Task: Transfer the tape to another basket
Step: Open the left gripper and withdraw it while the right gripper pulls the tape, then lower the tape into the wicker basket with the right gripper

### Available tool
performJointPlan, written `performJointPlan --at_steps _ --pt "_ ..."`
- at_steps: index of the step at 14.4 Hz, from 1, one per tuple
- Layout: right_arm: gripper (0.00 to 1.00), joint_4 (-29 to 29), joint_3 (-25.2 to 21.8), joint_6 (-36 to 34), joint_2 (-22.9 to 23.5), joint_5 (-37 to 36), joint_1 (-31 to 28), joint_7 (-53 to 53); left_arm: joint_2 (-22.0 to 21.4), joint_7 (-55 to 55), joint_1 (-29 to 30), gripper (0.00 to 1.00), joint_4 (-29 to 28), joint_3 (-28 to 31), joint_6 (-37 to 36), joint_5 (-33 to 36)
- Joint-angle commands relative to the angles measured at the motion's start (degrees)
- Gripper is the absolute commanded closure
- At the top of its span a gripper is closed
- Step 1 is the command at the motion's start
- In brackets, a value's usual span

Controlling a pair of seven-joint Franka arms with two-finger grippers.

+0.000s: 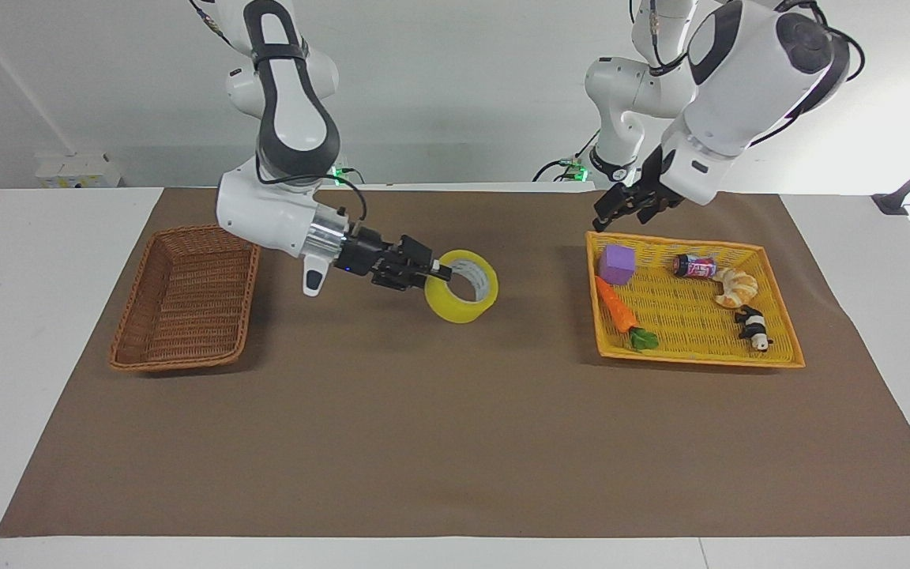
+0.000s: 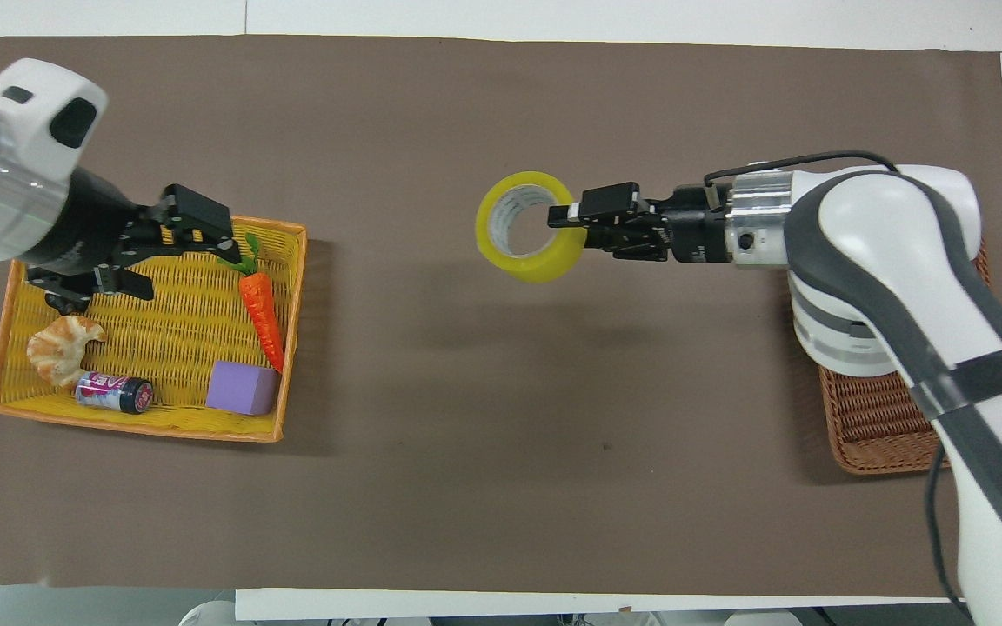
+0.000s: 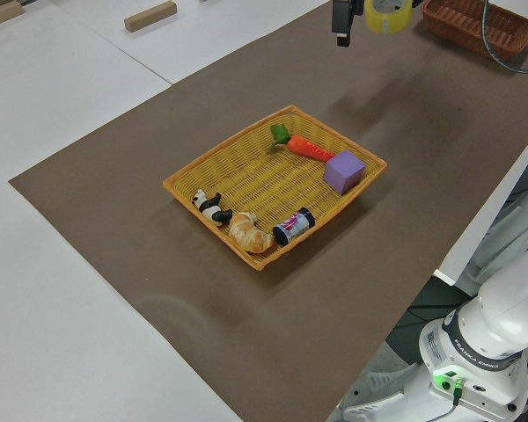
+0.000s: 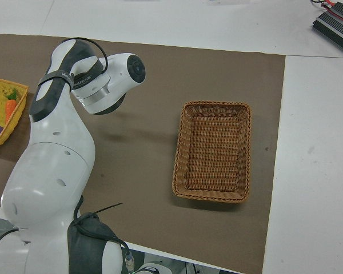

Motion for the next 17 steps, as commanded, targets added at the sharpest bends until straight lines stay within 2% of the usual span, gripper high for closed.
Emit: performJointPlan --at_steps 1,3,5,7,9,11,12,13,17 --pt "1.0 0.1 0.5 -8.0 -1.2 -6.4 -9.9 -5.3 -0.1 12.2 5.7 0.01 -1.2 3.5 -1.3 3.9" --pt "1.0 0.9 0.3 -13.5 -1.2 -12.1 -17.8 -9.1 -0.1 21.8 11.6 0.01 -1.3 3.5 -0.6 6.6" --pt "1.0 3.8 0.4 -17.6 -0.3 -17.8 -24.8 -9.9 -0.1 23.7 15.3 0.01 -1.5 3.5 -0.4 6.6" --pt "1.0 5.9 0.4 -22.9 1.0 -22.6 -30.9 -13.6 -0.1 23.7 15.8 0.01 -1.5 3.6 -0.3 6.6" --pt "1.0 5.9 0.3 -24.9 2.0 -27.6 -35.2 -20.9 0.0 23.7 15.7 0.01 -1.5 3.6 -0.4 6.7" --pt "1.0 8.1 0.4 -28.9 7.2 -28.6 -40.2 -27.7 -0.1 23.7 15.7 0.01 -1.5 3.6 -0.6 6.7" --pt "1.0 10.8 0.3 -30.1 9.6 -30.0 -40.9 -30.5 -0.1 23.7 15.6 0.01 -1.5 3.5 -0.4 6.7" --pt "1.0 11.6 0.4 -30.2 9.9 -32.6 -41.1 -31.8 -0.1 23.7 15.4 0.01 -1.4 3.5 -0.4 6.7" --pt "1.0 9.6 0.3 -29.8 10.0 -34.4 -40.8 -35.3 0.0 23.7 15.4 0.01 -1.3 3.5 -0.3 6.7"
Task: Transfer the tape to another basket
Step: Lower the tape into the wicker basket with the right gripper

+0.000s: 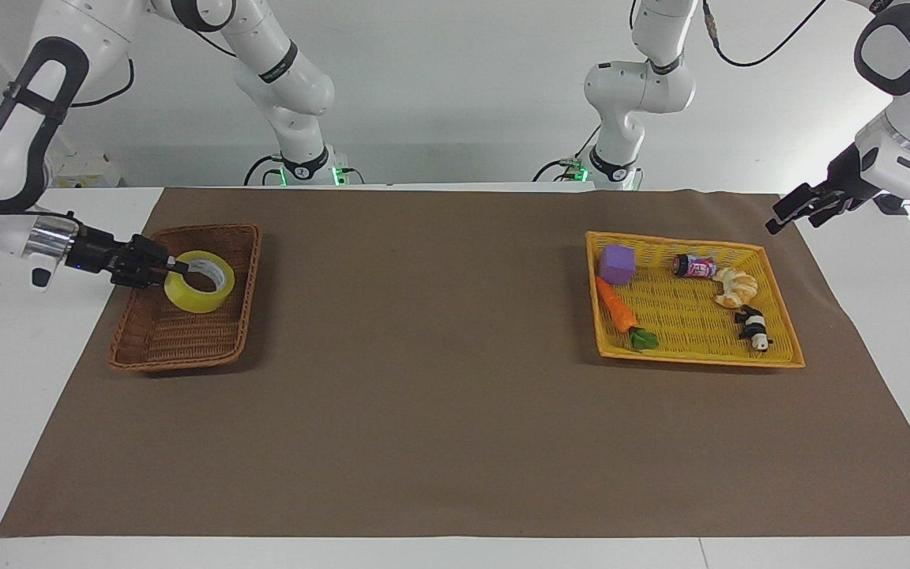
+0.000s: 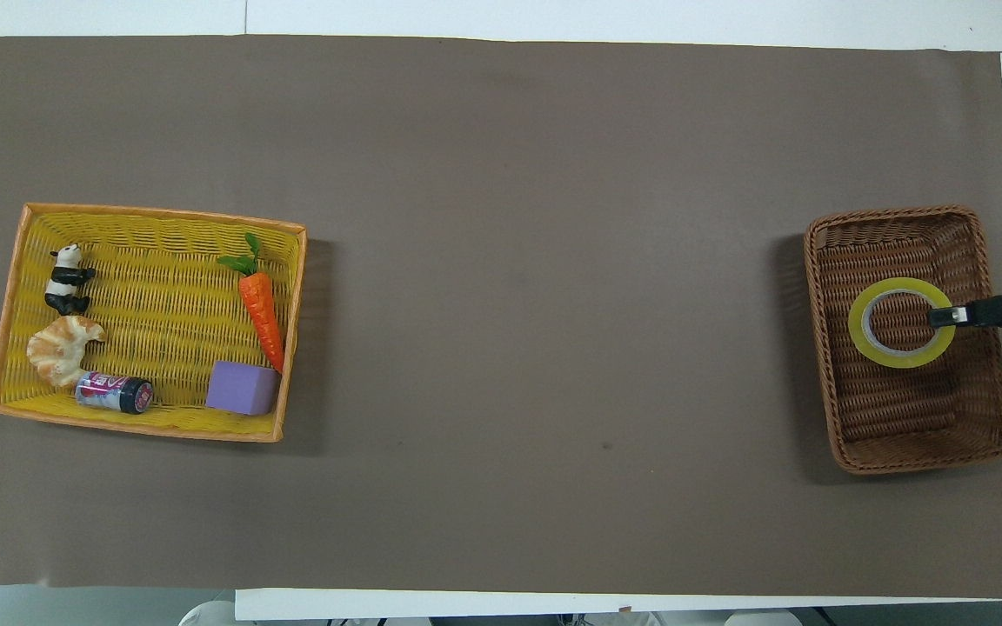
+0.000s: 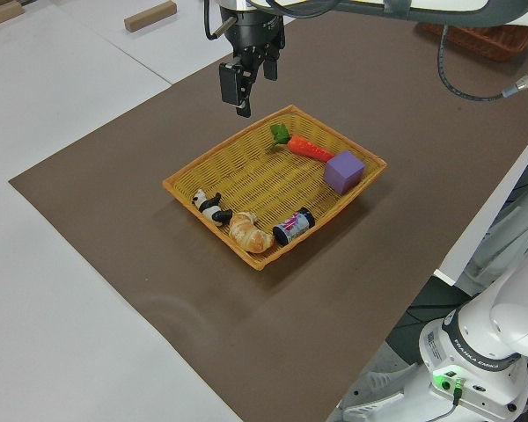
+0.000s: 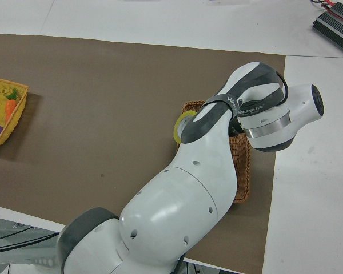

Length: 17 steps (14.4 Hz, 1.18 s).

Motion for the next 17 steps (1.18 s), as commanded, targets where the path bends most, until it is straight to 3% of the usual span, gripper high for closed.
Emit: performJointPlan --at_steps 1,6,8,9,10,11,14,17 --pt "1.0 -0.2 0.5 -1.0 -0.3 -2.3 0.2 -2.4 -0.3 0.1 -0.5 0.01 -0.2 0.2 0.2 1.2" --pt "0.99 -3.1 0.5 1.6 -0.6 -5.5 0.5 -4.0 0.0 0.7 0.0 0.01 0.5 -1.6 2.2 1.6" --pt "0.93 -4.1 0.5 2.8 -0.8 -6.5 0.5 -4.0 0.0 0.8 0.4 0.01 0.5 -5.0 2.8 6.9" --pt "0.78 -4.4 0.5 3.5 -0.8 -6.7 0.5 -4.0 0.2 0.8 3.1 0.01 0.6 -7.5 2.7 7.7" --pt "0.32 -4.6 0.5 3.6 -1.0 -6.7 0.4 -3.8 0.3 0.9 5.1 0.01 0.7 -10.1 2.5 7.8" --pt "0.0 -4.7 0.5 3.7 -1.1 -6.7 0.4 -3.3 0.6 0.9 6.5 0.01 1.4 -11.9 2.3 7.9" --pt "0.0 -3.9 0.4 6.1 -1.1 -8.2 0.3 -3.8 0.8 1.2 8.2 0.01 2.7 -13.7 1.1 8.1" --pt "0.0 -1.6 0.6 9.6 -4.0 -13.7 2.1 -3.3 1.1 1.2 10.1 0.01 4.0 -15.9 -0.2 8.0"
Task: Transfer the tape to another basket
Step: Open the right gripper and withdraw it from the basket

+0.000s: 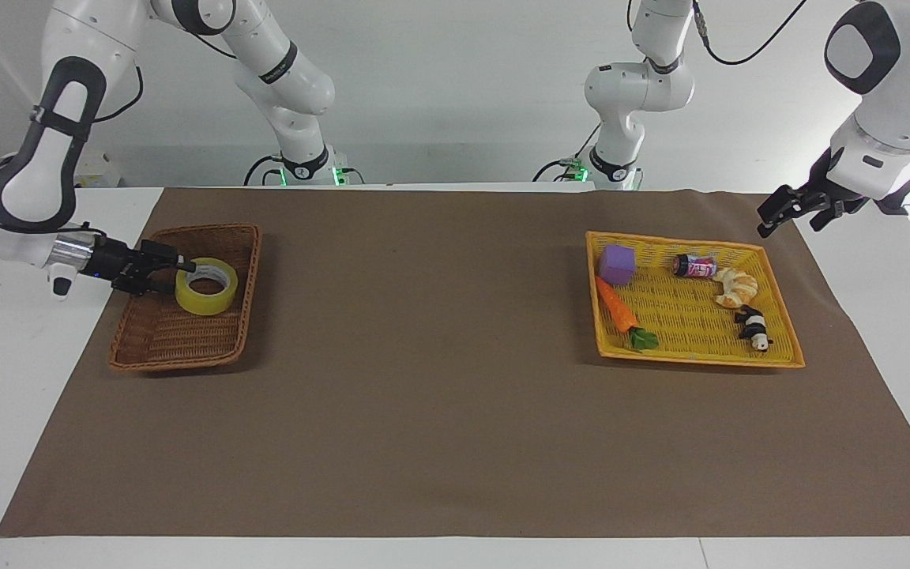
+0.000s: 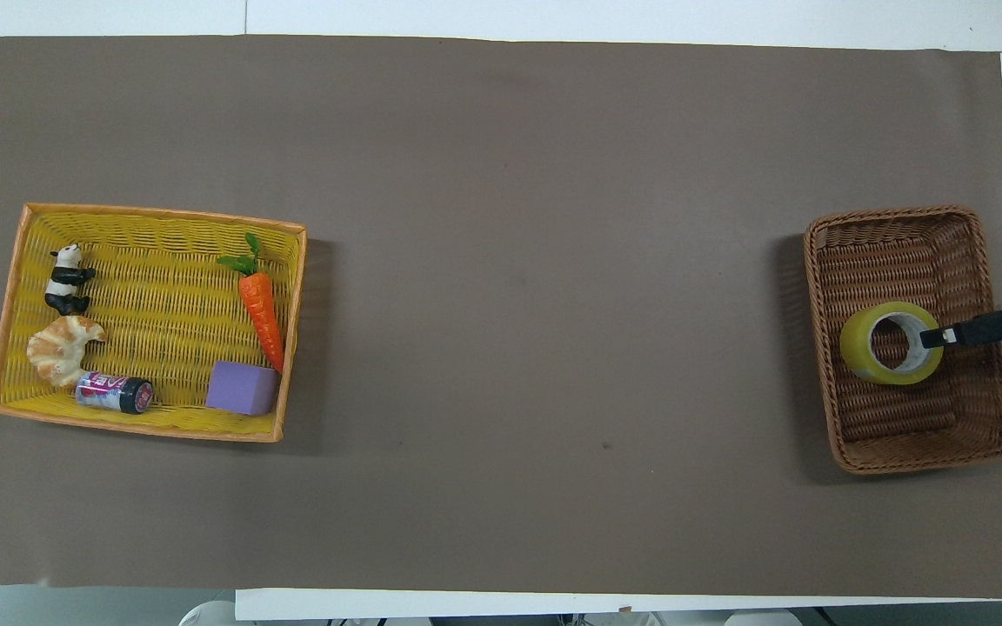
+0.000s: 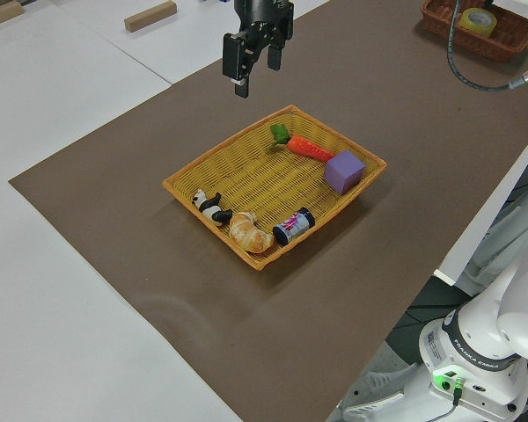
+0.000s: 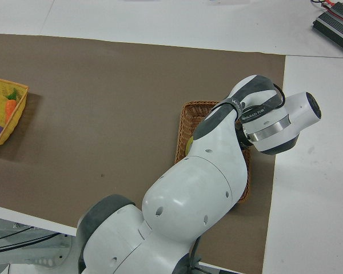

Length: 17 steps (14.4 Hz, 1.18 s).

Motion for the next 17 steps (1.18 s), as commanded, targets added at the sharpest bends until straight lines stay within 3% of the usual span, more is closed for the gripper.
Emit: performJointPlan --at_steps 1,3,6,8,12,15,17 --pt "0.0 1.9 0.3 3.5 -4.4 -7.3 2.7 -0.5 1.2 0.8 3.3 0.01 3.1 -3.2 -2.1 1.0" --pt "0.0 2.9 0.5 5.7 -7.5 -13.3 4.7 0.5 1.3 0.8 6.4 0.01 3.1 -6.0 -2.0 1.1" --pt "0.0 3.6 0.7 8.3 -11.4 -14.4 6.3 2.2 1.2 0.9 8.0 0.01 3.0 -7.7 -1.8 1.0" --pt "0.0 5.0 0.7 7.9 -13.3 -15.7 8.6 9.0 1.2 1.6 8.2 0.01 3.0 -7.7 -1.5 0.9" --pt "0.0 6.2 0.7 -0.1 -19.0 -22.5 15.3 27.1 1.2 1.7 10.0 0.01 3.0 -9.1 -1.8 0.4" --pt "0.0 6.7 0.7 -7.9 -21.5 -22.5 18.5 40.3 1.9 2.1 12.2 0.01 5.4 -13.7 -4.2 0.5" --pt "0.0 8.9 0.8 -8.8 -22.1 -22.9 21.1 45.5 2.5 2.7 12.9 0.01 6.9 -16.1 -5.9 0.4"
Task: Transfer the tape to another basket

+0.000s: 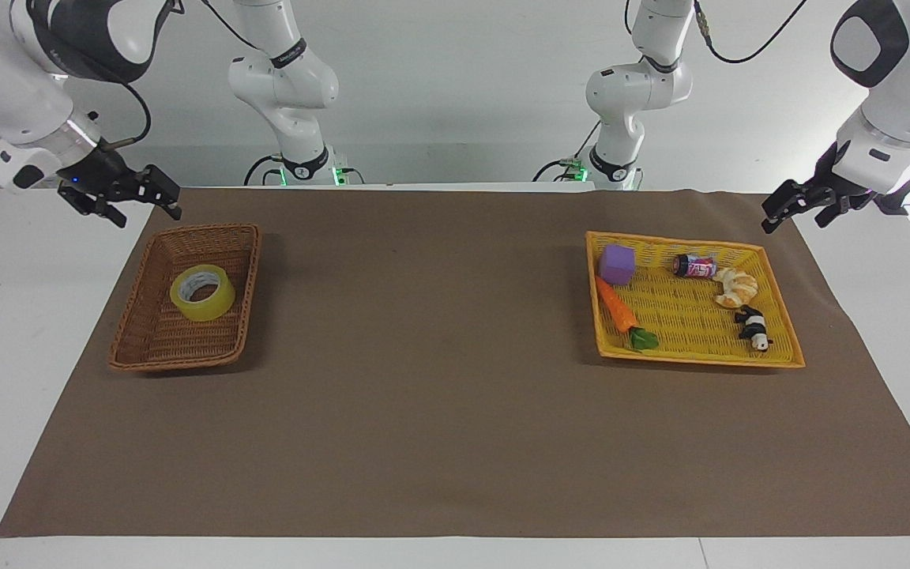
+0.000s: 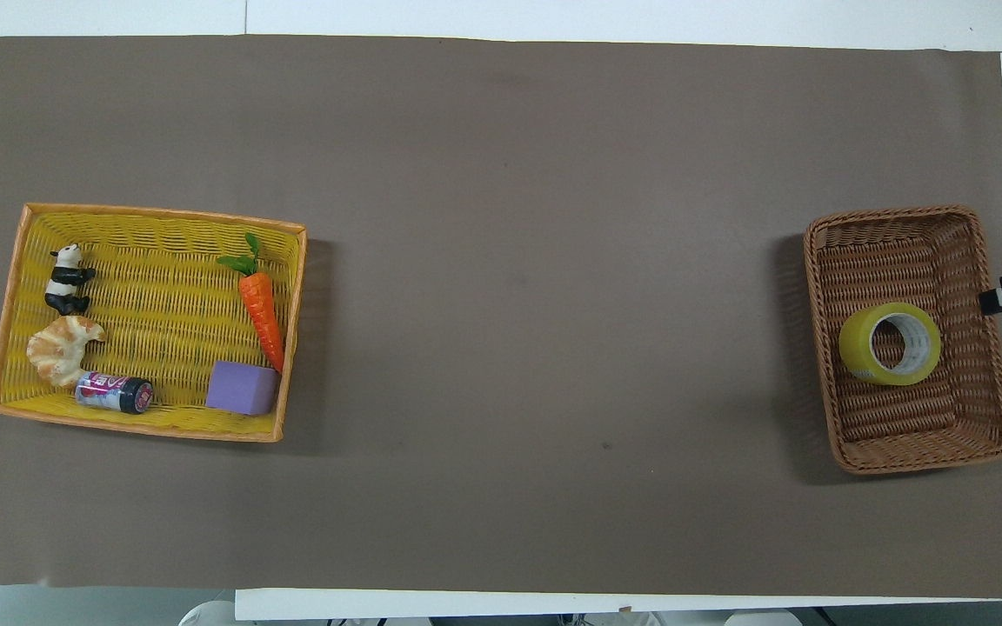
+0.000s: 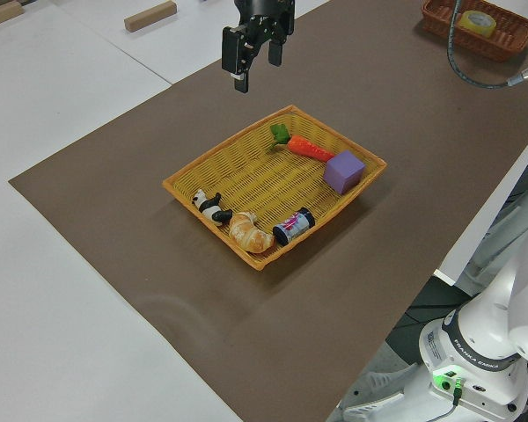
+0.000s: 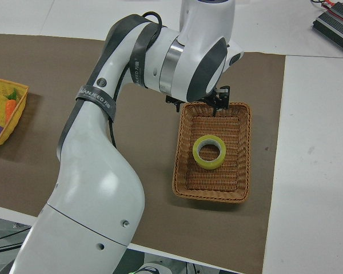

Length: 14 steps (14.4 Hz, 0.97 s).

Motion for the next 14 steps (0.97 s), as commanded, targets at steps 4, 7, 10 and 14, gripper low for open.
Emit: performJointPlan --at_steps 4,7,10,14 --pt "0.0 14.0 1.8 -6.8 4.8 -5.3 4.2 4.6 1.5 1.5 1.9 0.01 3.8 -6.6 -3.7 0.2" --pt "0.0 12.2 -1.5 -6.9 4.4 -5.6 8.6 4.9 1.1 1.5 1.9 0.01 3.1 -6.6 -4.0 0.0" --pt "0.0 11.3 -3.0 -6.1 4.2 -5.5 8.7 4.9 1.3 1.3 1.1 0.01 1.7 -6.6 -1.7 0.0" --pt "0.0 11.3 -3.4 -5.5 5.2 -5.2 8.4 5.3 0.7 1.1 1.2 0.01 0.2 -6.5 -1.4 0.1"
